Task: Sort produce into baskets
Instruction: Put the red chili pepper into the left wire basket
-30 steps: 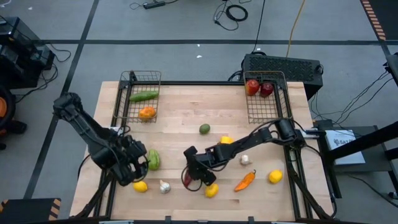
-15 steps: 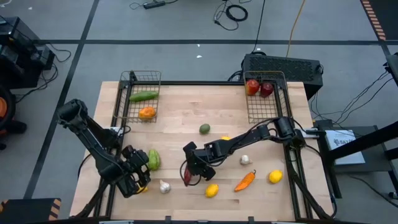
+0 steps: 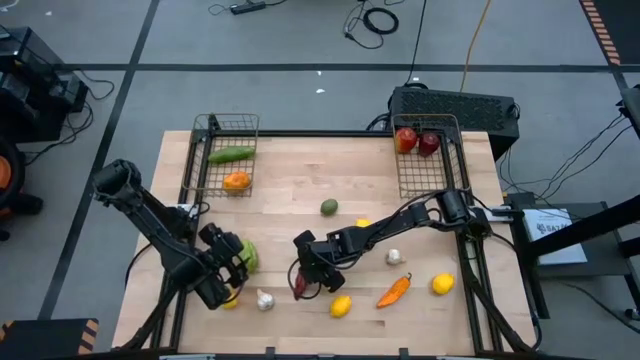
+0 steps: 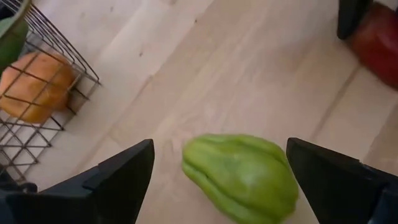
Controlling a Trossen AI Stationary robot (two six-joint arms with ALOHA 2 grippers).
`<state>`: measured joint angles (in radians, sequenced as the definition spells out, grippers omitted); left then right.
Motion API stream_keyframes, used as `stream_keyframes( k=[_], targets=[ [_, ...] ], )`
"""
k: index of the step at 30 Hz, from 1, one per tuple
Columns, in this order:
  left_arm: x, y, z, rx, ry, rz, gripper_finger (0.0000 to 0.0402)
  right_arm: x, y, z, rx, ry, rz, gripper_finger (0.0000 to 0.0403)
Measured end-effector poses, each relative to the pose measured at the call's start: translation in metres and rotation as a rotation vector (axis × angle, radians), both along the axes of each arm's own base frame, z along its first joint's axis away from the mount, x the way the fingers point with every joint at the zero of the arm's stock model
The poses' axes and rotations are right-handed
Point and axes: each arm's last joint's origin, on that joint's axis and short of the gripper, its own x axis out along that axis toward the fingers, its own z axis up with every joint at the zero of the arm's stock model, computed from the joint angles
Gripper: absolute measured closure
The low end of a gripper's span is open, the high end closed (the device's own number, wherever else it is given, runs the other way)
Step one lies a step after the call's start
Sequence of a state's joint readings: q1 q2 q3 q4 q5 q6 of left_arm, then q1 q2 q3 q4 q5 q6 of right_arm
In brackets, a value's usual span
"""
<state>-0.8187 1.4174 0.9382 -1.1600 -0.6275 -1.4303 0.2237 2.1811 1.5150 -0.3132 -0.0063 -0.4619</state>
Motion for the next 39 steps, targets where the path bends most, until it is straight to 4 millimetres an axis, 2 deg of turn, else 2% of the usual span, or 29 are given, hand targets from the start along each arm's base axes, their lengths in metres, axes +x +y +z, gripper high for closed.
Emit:
stream_keyframes(
  k=[4,8,17,23,31,39],
  targets=[
    [0.003,0.003,0.001,0.039,-0.028,0.000,0.0030,0.000,0.000,0.000,0.022,0.007,-0.048,0.0207],
    [0.007,0.005,0.002,0.099,-0.067,-0.026,0.0030,-0.002,-0.001,0.006,0.056,0.013,-0.098,0.0224],
    [0.035,-0.014,0.011,0.168,-0.286,-0.258,0.0031,-0.017,-0.005,0.051,0.142,0.014,-0.270,0.0230],
    [0.049,-0.025,0.019,0.153,-0.392,-0.342,0.0016,-0.033,-0.013,0.074,0.074,0.018,-0.481,0.0230],
    [0.070,-0.022,-0.007,0.324,-0.273,-0.380,0.0005,-0.037,-0.016,0.082,0.091,0.001,-0.582,0.0230],
    [0.088,-0.012,-0.031,0.398,-0.122,-0.426,0.0009,-0.037,-0.016,0.082,0.088,-0.002,-0.585,0.0230]
  ],
)
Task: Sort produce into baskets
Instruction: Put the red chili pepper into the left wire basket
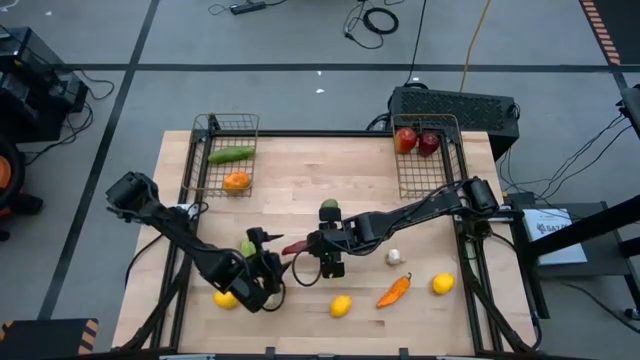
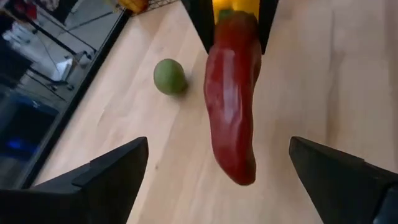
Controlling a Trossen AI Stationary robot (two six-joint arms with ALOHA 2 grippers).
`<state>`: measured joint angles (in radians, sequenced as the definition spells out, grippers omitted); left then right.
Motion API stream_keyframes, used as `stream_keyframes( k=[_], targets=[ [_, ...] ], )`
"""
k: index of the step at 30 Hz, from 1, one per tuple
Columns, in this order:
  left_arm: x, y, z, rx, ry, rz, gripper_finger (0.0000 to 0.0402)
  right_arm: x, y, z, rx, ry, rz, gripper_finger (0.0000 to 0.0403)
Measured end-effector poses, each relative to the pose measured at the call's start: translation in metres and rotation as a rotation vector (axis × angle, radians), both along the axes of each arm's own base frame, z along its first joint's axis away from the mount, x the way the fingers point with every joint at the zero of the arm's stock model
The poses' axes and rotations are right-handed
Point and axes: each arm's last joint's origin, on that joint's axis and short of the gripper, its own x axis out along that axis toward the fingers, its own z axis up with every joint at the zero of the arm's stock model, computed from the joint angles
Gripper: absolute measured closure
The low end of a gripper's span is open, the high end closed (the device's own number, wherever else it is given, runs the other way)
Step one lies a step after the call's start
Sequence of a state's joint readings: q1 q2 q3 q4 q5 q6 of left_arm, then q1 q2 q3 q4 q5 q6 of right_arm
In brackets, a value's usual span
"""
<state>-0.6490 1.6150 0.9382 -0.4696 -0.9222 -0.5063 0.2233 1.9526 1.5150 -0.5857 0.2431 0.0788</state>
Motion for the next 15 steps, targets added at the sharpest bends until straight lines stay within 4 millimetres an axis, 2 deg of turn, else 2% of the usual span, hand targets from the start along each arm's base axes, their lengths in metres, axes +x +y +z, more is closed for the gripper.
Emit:
stream_keyframes(
  k=[4,15],
  targets=[
    [0.006,0.002,0.000,0.032,0.006,-0.028,0.0036,0.000,-0.001,0.000,-0.001,-0.001,-0.003,0.0230],
    [0.016,0.010,0.002,0.057,0.040,-0.065,0.0152,0.001,-0.002,0.000,0.009,-0.011,-0.020,0.0230]
  ],
)
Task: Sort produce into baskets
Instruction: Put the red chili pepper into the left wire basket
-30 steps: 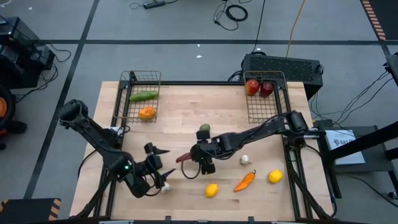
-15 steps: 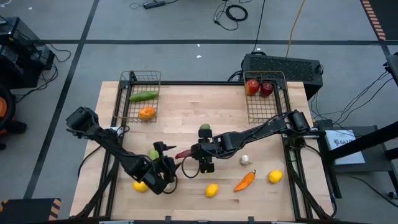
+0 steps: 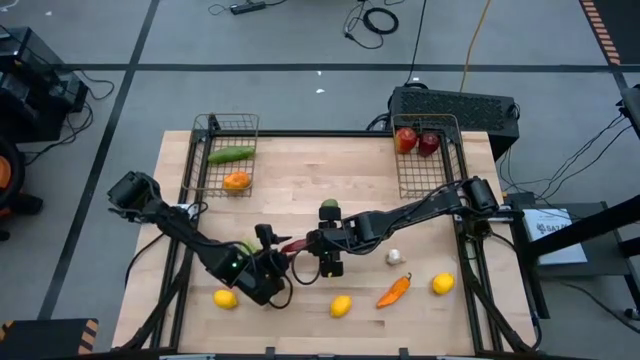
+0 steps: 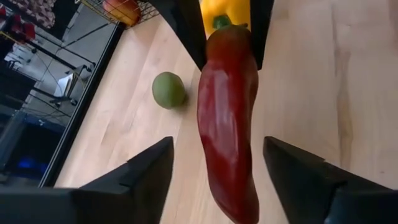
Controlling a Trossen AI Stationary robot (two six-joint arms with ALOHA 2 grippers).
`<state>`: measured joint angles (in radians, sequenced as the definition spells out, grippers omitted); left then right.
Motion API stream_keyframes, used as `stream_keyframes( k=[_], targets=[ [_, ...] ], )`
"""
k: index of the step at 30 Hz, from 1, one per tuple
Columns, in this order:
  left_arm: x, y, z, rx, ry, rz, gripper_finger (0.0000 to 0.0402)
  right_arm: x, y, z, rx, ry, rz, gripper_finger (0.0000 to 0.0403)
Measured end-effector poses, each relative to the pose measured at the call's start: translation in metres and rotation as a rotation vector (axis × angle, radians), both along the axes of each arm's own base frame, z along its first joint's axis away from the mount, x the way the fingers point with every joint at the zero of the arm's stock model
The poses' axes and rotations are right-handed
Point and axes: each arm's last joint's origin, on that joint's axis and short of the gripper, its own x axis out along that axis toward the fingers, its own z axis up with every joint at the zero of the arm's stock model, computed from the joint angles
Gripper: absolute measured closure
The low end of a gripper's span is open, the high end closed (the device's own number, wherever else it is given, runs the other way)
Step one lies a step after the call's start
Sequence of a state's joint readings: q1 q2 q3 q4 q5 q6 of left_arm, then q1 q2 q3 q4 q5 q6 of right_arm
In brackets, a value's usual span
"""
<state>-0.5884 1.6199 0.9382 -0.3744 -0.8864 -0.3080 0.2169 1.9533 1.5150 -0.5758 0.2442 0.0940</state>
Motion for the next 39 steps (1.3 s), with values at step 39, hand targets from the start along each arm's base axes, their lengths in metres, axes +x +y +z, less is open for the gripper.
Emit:
stream_keyframes(
  k=[39],
  targets=[
    [-0.0024,0.0024,-0.0006,0.048,0.014,0.017,0.0272,0.0020,-0.0020,0.0035,-0.028,-0.059,-0.102,0.0124]
  ],
)
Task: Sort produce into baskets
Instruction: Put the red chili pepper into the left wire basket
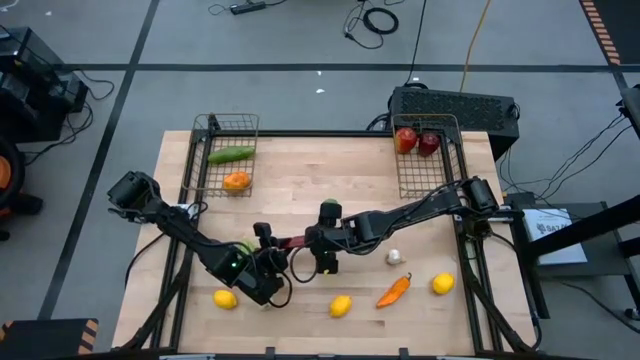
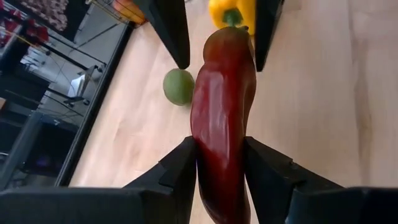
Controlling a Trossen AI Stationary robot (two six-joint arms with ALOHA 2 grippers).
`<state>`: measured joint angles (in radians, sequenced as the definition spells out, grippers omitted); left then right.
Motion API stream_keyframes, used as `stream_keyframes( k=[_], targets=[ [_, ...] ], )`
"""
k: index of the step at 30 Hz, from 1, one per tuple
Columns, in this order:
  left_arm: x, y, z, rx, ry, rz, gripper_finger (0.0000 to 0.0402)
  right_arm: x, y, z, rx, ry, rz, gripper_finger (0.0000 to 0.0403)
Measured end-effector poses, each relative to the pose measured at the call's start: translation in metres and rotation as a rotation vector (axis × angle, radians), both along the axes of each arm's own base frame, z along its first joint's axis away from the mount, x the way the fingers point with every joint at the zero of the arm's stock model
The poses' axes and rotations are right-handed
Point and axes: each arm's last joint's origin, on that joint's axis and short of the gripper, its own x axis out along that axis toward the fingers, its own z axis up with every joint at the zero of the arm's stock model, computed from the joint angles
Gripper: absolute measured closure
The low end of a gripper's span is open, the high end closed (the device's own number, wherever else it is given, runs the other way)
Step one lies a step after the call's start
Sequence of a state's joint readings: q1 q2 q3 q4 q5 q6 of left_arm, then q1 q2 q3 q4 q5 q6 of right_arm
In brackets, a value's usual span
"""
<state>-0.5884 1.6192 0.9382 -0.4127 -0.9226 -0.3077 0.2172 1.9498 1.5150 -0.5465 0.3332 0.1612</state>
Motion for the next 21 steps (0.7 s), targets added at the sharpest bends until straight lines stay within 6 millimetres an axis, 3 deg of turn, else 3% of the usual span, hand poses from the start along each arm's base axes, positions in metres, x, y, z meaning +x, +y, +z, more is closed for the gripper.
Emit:
stream_keyframes(
  k=[6,11,21],
  targets=[
    [-0.004,0.004,0.000,0.099,0.029,0.026,0.0272,-0.010,0.011,0.012,0.013,0.000,0.025,0.0060],
    [-0.006,0.007,0.011,0.196,0.070,0.051,0.0272,-0.032,0.021,0.027,-0.013,0.057,-0.011,0.0042],
    [-0.015,0.037,0.086,0.388,0.109,0.138,0.0272,-0.100,0.045,0.064,-0.213,0.060,-0.257,0.0042]
  ],
)
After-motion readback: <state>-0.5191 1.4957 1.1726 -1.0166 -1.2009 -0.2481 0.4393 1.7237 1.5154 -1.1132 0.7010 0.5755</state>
